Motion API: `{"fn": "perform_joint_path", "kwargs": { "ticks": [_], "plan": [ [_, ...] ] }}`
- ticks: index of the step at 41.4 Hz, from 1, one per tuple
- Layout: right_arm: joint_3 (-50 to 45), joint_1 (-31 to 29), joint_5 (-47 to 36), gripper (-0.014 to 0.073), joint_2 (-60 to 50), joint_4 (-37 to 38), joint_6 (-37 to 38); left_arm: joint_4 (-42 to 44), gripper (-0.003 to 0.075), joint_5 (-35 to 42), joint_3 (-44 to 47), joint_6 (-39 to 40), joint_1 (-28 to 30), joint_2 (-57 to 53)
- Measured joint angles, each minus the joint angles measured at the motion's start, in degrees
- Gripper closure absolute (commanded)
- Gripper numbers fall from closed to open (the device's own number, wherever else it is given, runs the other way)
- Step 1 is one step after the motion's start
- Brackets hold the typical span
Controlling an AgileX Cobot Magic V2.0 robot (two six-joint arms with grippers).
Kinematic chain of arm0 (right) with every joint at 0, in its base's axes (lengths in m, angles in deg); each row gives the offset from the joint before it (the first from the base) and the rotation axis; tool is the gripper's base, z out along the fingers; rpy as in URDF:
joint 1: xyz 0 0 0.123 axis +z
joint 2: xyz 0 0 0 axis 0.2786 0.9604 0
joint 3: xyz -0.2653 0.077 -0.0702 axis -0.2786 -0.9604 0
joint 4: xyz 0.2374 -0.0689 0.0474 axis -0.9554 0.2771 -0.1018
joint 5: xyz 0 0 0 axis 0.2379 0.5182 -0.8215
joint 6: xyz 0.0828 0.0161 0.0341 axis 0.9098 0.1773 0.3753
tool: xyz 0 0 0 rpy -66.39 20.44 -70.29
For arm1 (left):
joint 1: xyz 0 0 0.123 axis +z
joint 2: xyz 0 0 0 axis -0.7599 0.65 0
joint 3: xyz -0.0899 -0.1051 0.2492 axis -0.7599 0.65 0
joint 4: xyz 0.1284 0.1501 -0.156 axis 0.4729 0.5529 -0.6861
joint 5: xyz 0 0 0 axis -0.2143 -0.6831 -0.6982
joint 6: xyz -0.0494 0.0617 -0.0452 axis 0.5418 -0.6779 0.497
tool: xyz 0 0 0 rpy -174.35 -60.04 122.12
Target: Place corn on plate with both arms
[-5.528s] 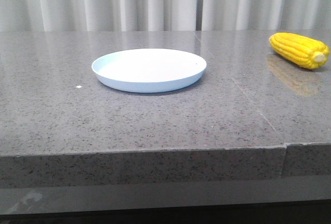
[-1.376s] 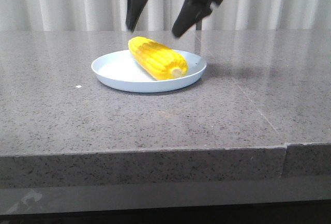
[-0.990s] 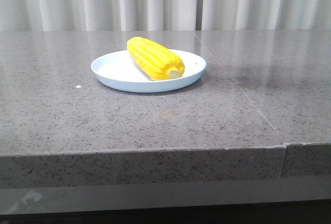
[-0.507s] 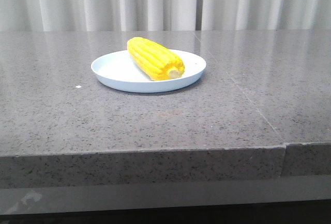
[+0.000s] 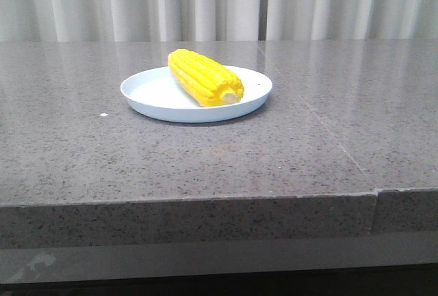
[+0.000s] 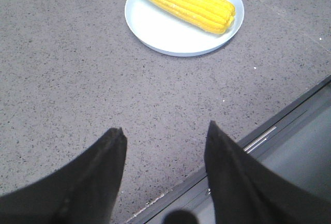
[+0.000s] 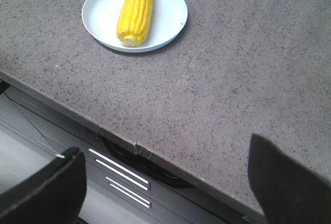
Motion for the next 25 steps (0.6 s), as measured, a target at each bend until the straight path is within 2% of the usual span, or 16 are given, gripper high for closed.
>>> {"fn": "perform_joint_path", "kwargs": {
  "ticks": [4, 7, 10, 15, 17, 21, 25],
  "plan": [
    [-0.5, 0.0, 0.0, -0.0055, -1.2, 0.0, 0.0, 0.0, 0.0378, 0.0, 0.0, 0.0, 0.0, 0.0],
    [-0.5, 0.0, 0.0, 0.0023, -1.6, 0.0, 0.0, 0.0, 0.044, 0.0, 0.0, 0.0, 0.0, 0.0],
    [-0.5, 0.0, 0.0, 0.016, -1.6, 0.0, 0.0, 0.0, 0.0521, -0.1, 0.0, 0.0, 0.0, 0.0],
    [-0.5, 0.0, 0.0, 0.044, -1.6, 0.0, 0.0, 0.0, 0.0668, -0.1, 0.0, 0.0, 0.0, 0.0],
    [-0.5, 0.0, 0.0, 0.0519, -1.6, 0.0, 0.0, 0.0, 0.072, -0.1, 0.0, 0.0, 0.0, 0.0],
    [-0.5, 0.0, 0.0, 0.067, -1.6, 0.0, 0.0, 0.0, 0.074, -0.1, 0.0, 0.0, 0.0, 0.0],
    [-0.5, 0.0, 0.0, 0.0662, -1.6, 0.0, 0.0, 0.0, 0.074, -0.1, 0.0, 0.0, 0.0, 0.0]
  ]
}}
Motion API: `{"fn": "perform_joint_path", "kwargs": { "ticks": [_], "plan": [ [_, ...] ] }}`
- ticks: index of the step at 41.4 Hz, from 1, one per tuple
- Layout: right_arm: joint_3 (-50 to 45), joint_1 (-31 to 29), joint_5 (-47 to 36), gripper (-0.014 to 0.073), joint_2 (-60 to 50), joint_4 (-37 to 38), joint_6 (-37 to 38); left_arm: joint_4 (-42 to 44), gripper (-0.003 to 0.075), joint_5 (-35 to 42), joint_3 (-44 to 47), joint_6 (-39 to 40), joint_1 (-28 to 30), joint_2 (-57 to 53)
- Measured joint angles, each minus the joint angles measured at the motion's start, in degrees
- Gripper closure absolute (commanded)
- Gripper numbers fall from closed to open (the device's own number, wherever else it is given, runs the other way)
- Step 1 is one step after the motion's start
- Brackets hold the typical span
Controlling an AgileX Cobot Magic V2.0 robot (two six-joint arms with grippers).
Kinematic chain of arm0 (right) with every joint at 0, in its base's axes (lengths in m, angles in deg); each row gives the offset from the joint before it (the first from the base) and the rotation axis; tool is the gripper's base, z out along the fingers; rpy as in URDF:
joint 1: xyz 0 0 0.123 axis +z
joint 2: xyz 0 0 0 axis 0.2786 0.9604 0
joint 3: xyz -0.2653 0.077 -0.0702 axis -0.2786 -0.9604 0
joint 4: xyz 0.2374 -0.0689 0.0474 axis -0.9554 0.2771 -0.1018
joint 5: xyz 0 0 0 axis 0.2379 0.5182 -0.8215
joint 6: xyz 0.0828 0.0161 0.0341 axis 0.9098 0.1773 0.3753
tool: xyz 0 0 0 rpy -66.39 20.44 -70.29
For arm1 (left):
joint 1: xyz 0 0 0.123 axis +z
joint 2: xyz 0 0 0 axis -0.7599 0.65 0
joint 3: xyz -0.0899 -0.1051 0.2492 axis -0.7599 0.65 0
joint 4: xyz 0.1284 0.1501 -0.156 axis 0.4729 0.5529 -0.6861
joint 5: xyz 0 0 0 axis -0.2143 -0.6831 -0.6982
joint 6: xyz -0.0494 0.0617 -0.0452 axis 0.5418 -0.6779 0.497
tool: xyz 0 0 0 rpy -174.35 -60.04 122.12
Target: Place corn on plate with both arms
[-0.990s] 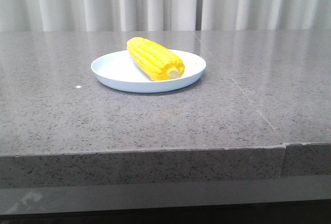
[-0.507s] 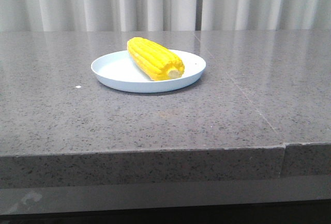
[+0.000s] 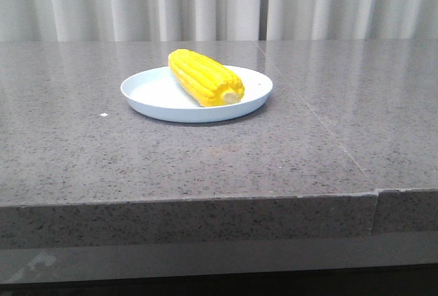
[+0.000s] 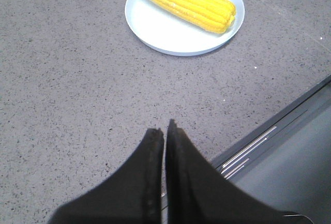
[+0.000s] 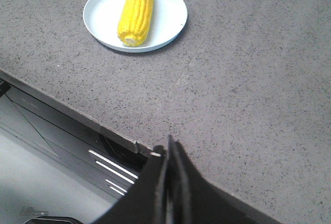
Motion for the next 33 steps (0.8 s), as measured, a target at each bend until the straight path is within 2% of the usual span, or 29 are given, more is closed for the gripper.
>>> {"fn": "perform_joint_path", "kwargs": {
  "ticks": [28, 33],
  "plan": [
    [0.0, 0.0, 0.0, 0.0662, 0.0, 0.0, 0.0, 0.0, 0.074, 0.0, 0.1, 0.0, 0.0, -0.1],
    [0.0, 0.0, 0.0, 0.0662, 0.0, 0.0, 0.0, 0.4, 0.074, 0.6, 1.5, 0.0, 2.6, -2.4]
  ]
}}
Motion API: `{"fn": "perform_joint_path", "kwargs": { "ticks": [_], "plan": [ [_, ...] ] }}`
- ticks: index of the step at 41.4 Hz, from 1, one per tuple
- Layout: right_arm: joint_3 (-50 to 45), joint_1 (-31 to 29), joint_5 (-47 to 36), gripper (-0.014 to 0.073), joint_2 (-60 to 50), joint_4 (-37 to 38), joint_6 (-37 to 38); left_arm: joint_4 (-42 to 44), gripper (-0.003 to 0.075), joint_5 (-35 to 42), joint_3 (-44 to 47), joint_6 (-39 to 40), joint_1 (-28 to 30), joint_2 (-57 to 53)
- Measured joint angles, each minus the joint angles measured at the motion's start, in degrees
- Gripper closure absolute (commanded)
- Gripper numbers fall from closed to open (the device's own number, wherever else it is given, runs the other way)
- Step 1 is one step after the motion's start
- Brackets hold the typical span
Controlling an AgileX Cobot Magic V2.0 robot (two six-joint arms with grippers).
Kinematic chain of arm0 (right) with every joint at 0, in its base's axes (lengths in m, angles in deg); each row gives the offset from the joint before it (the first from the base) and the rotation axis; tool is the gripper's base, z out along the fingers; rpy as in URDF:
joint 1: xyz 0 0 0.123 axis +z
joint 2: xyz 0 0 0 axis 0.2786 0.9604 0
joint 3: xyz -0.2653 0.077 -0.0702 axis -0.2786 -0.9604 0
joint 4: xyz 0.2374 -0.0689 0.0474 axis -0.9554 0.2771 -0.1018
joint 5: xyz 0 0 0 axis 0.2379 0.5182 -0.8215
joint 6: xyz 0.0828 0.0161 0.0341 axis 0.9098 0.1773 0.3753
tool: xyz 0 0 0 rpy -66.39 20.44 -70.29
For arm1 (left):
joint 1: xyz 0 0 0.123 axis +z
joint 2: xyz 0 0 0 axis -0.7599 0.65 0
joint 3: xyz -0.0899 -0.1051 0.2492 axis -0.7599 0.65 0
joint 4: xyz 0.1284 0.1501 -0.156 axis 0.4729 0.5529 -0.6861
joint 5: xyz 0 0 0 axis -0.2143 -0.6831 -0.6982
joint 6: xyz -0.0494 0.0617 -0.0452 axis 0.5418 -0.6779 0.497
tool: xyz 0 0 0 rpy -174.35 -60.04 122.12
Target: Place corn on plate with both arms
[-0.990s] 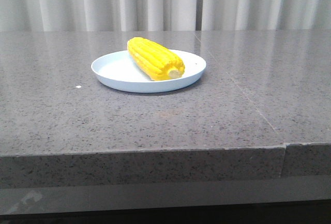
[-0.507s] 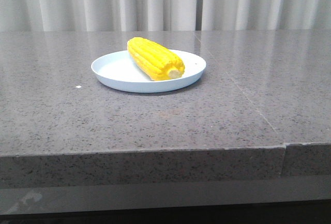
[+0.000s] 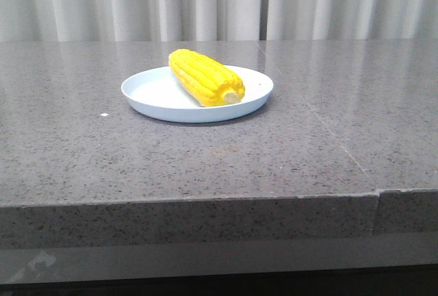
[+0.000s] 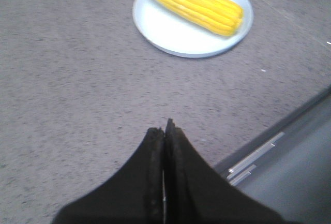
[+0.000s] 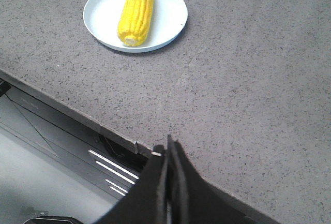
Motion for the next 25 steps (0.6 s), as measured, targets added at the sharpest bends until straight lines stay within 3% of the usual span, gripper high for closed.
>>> {"fn": "perform_joint_path", "kwargs": {
  "ticks": [6, 17, 25],
  "plan": [
    [0.0, 0.0, 0.0, 0.0662, 0.0, 0.0, 0.0, 1.5, 0.074, 5.9, 6.1, 0.0, 5.7, -5.8],
    [0.0, 0.0, 0.0, 0.0662, 0.0, 0.0, 0.0, 1.9, 0.074, 29.5, 27.0, 0.0, 16.9, -20.5],
    [0.0, 0.0, 0.0, 0.0662, 0.0, 0.0, 0.0, -0.5, 0.074, 38.8, 38.8, 0.0, 23.3, -29.0]
  ]
}}
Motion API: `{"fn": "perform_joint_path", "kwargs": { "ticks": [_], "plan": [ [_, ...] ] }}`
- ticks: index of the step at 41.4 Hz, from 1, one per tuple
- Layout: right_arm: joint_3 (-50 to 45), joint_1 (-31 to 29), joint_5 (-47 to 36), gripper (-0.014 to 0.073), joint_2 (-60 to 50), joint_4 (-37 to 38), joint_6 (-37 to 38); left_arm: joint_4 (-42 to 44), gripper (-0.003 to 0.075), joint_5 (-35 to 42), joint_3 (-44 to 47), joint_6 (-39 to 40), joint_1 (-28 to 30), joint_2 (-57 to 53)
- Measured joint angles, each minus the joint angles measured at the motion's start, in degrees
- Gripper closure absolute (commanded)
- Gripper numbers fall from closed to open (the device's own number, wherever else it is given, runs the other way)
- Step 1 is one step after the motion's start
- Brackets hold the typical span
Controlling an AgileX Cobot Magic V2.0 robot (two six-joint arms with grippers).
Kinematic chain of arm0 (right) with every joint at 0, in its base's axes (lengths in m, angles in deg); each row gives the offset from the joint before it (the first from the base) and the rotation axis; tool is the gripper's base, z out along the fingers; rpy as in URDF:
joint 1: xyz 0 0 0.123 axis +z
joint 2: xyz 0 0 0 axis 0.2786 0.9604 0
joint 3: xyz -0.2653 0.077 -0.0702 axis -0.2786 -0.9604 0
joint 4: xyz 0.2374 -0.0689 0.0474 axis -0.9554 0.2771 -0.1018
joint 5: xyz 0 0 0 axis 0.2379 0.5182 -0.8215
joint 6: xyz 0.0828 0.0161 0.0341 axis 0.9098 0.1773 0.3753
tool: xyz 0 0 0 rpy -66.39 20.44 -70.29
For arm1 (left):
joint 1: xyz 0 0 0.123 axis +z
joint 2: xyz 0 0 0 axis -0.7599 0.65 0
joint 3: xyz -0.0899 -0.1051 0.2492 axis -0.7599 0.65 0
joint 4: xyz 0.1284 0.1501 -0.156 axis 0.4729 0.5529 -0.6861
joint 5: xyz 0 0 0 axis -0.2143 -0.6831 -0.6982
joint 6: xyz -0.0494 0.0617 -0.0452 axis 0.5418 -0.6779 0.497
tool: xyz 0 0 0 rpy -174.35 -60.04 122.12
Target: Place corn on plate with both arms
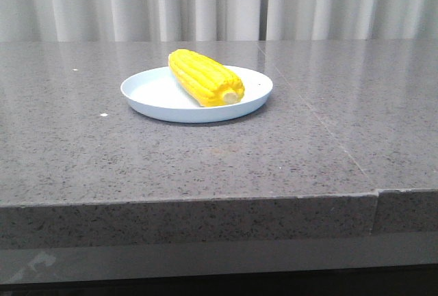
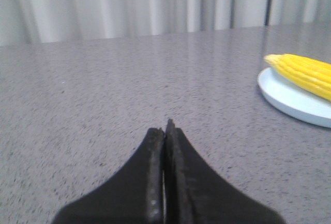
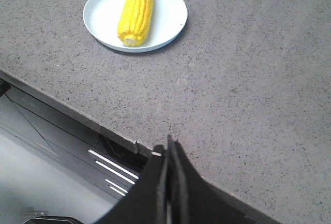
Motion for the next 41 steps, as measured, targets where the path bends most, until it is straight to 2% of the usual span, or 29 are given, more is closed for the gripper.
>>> {"fn": "perform_joint_path", "kwargs": {
  "ticks": [9, 14, 41],
  "plan": [
    [0.0, 0.0, 0.0, 0.0662, 0.0, 0.0, 0.0, -1.4, 0.074, 6.7, 7.9, 0.0, 3.6, -5.2],
    [0.0, 0.0, 0.0, 0.0662, 0.0, 0.0, 0.0, -1.5, 0.074, 9.5, 8.6, 0.0, 4.9, -6.1],
    [0.0, 0.0, 0.0, 0.0662, 0.0, 0.0, 0.0, 0.3, 0.074, 10.1, 8.6, 0.0, 7.7, -6.1]
  ]
}}
